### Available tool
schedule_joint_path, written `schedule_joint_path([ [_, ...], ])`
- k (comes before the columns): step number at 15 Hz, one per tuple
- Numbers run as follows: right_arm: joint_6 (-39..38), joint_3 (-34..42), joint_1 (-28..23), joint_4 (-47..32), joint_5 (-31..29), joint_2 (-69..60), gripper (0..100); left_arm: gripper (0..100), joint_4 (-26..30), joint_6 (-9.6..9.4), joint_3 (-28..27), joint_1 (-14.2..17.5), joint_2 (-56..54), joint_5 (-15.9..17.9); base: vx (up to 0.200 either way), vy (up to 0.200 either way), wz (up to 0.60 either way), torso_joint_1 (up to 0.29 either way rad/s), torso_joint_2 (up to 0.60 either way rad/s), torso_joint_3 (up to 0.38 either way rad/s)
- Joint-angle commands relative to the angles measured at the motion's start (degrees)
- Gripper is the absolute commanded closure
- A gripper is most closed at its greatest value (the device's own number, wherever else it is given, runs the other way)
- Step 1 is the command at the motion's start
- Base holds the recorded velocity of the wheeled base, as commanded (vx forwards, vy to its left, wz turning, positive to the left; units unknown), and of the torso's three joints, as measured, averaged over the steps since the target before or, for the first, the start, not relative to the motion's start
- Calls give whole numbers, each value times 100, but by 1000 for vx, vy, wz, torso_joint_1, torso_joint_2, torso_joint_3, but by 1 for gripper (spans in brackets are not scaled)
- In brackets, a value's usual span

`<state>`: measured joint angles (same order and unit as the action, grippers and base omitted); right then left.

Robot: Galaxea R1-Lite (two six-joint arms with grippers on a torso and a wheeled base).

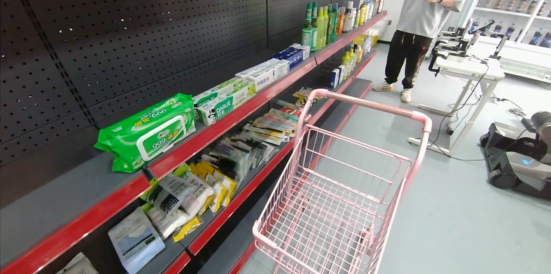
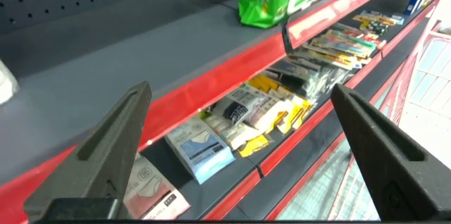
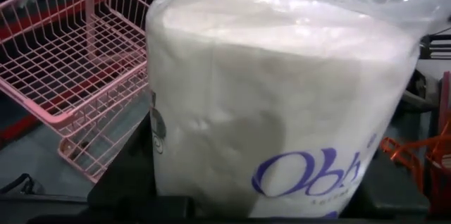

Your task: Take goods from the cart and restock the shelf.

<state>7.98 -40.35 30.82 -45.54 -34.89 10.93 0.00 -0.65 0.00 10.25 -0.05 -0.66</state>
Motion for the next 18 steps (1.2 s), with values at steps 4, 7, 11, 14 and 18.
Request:
schedule_joint_path([
  [4,10,1,109,2,-9,-39,100,0,0,-6,0,3,5,-4,0,0,0,159,-363,-202],
  [7,142,1,302,10,-9,-30,100,0,0,-6,0,3,5,-4,0,0,0,162,-351,-194],
  [11,151,-8,504,54,-9,49,100,0,0,-6,0,3,5,-4,0,0,0,160,-354,-197],
  [14,151,1,513,46,-9,49,100,0,0,-6,0,3,5,-4,0,0,0,142,-315,-168],
  [18,151,1,610,46,-9,67,100,0,-9,-6,0,3,5,-4,0,0,0,116,-229,-123],
])
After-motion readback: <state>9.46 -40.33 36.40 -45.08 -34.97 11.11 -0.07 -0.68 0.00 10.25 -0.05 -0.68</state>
